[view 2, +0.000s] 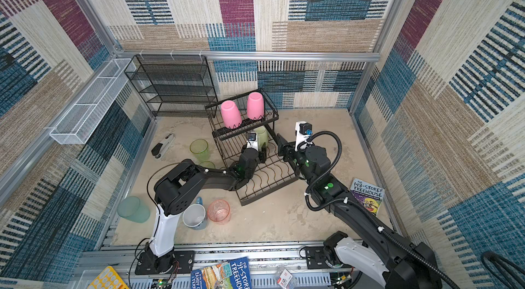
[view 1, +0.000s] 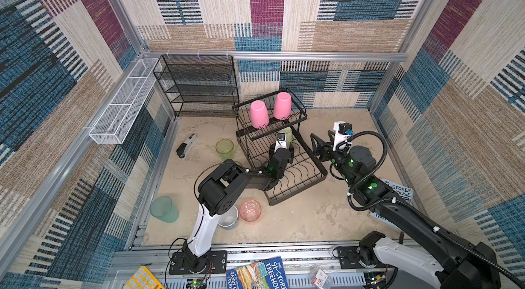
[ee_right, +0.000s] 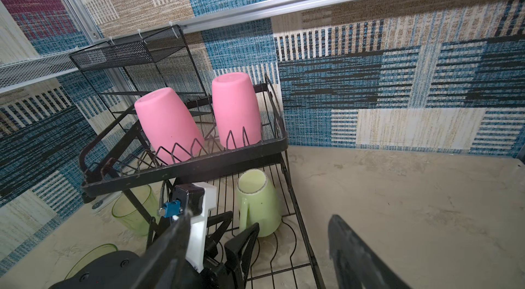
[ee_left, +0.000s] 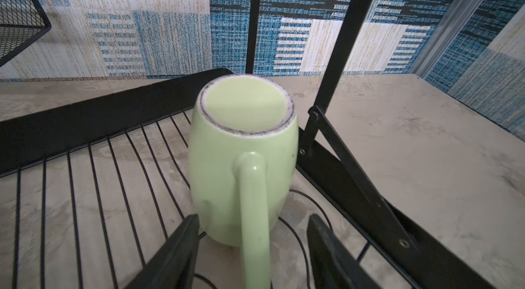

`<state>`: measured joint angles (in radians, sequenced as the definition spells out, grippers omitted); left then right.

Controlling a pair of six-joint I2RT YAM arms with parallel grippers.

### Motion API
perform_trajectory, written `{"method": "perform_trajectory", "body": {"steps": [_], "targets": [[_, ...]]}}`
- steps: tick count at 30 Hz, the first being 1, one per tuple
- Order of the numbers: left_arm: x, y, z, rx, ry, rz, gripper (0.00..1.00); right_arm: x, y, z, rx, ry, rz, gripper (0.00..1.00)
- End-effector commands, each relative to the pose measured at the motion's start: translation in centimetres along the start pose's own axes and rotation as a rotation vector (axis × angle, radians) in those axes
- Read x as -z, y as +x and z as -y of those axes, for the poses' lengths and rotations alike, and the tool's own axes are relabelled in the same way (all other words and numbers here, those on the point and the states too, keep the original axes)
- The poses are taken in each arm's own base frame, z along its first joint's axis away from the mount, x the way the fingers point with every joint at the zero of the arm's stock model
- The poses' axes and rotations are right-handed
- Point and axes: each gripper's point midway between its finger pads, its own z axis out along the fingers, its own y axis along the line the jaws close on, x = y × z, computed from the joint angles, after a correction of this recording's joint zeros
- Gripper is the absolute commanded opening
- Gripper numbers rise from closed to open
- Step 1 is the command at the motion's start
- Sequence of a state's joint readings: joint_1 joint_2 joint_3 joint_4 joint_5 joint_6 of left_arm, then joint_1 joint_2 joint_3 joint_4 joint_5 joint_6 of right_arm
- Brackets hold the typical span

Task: Load cups into a dish rack
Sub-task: Place the cup upside down at the dish rack.

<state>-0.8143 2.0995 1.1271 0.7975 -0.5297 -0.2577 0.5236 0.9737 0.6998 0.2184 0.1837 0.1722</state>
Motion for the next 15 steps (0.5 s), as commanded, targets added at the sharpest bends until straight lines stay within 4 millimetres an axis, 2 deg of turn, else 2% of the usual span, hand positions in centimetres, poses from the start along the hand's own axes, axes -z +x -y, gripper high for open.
{"method": "perform_trajectory", "body": {"steps": [1,9,15], "targets": [[0.7,-0.7,0.7,-0.008,0.034,0.016,0.65,0.4,-0.4,0.2,-0.024,0.008,0.011,0.8],[2.7,-0.8,2.2,-0.06,0.084,0.022,0.71,1.2,-0.1,0.5,-0.048,0.015,0.001,0.89],[6.0,-1.3,4.7,-0.163,0.156,0.085,0.94,1.7,-0.3,0.5,-0.051,0.015,-0.008,0.96]]}}
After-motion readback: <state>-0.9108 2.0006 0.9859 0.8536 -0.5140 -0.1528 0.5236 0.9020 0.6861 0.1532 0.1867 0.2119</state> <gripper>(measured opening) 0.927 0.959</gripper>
